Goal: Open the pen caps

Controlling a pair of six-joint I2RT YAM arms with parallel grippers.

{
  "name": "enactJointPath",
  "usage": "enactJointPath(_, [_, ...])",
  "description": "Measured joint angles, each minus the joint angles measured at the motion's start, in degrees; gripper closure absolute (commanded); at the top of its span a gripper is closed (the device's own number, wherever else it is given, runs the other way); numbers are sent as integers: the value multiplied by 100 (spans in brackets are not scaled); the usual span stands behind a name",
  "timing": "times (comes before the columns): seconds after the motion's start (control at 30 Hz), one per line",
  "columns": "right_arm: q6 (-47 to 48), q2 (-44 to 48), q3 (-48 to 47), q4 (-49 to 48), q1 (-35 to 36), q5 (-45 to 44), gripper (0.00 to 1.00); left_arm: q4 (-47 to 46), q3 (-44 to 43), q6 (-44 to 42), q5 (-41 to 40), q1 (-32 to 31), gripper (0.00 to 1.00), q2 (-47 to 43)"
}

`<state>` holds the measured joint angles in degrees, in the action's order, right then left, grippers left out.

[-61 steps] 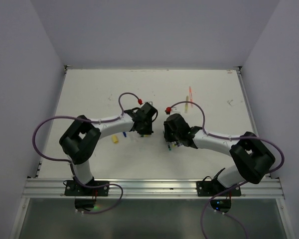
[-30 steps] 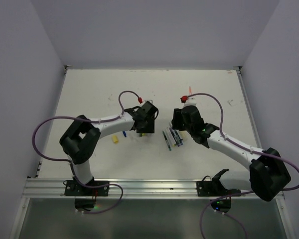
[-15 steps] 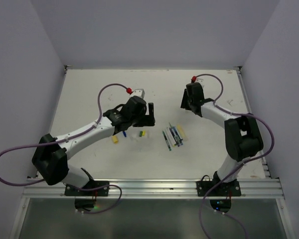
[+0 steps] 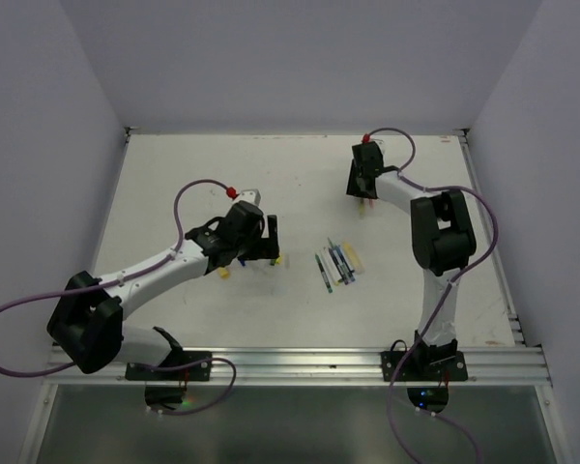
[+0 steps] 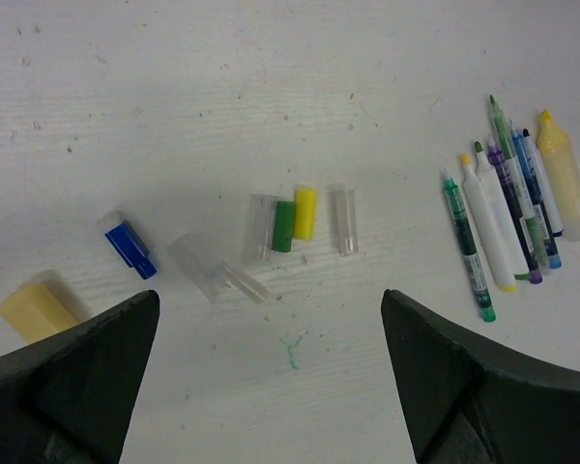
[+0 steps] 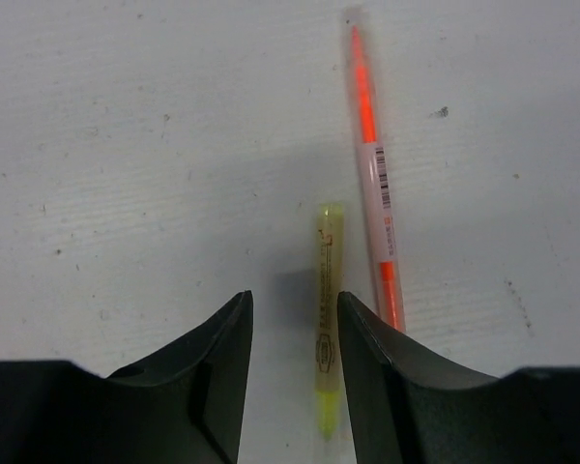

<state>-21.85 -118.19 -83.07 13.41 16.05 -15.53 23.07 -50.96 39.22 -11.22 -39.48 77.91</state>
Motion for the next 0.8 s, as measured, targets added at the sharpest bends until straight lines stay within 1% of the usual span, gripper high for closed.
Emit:
enactJointPath(0.17, [98,-428,-435,293,-33,17,55,-68,24,-83,52,46,0,-55])
enactJointPath(0.27, [212,-605,-721,448,-37,157,59,-151,26,-96,63,85,0,-98])
enactJointPath(0.37, [378,-728,-929,549,-37,319,71,-249,50,-103,103,118,0,-118])
enactJointPath(0.4, [435,-741,-953,568,-37,376,81,-271,66,-109,114,122,0,-122])
enactJointPath(0.43, [509,-745,-964,584,-42,437,87,-280,87,-114,127,125,0,-131])
enactJointPath(0.5, [573,-745,-970,599,-55,564,97,-291,136,-136,179,129,0,-153])
enactJointPath(0.53, [599,-745,-970,592,-55,629,100,-315,162,-138,203,129,0,-166])
enactJointPath(0.67, [645,-715,-951,542,-22,887,100,-551,339,-168,317,142,1,-337])
enactJointPath(0.8, [481,-396,-501,350,175,1189,100,-973,562,-247,590,153,4,-621])
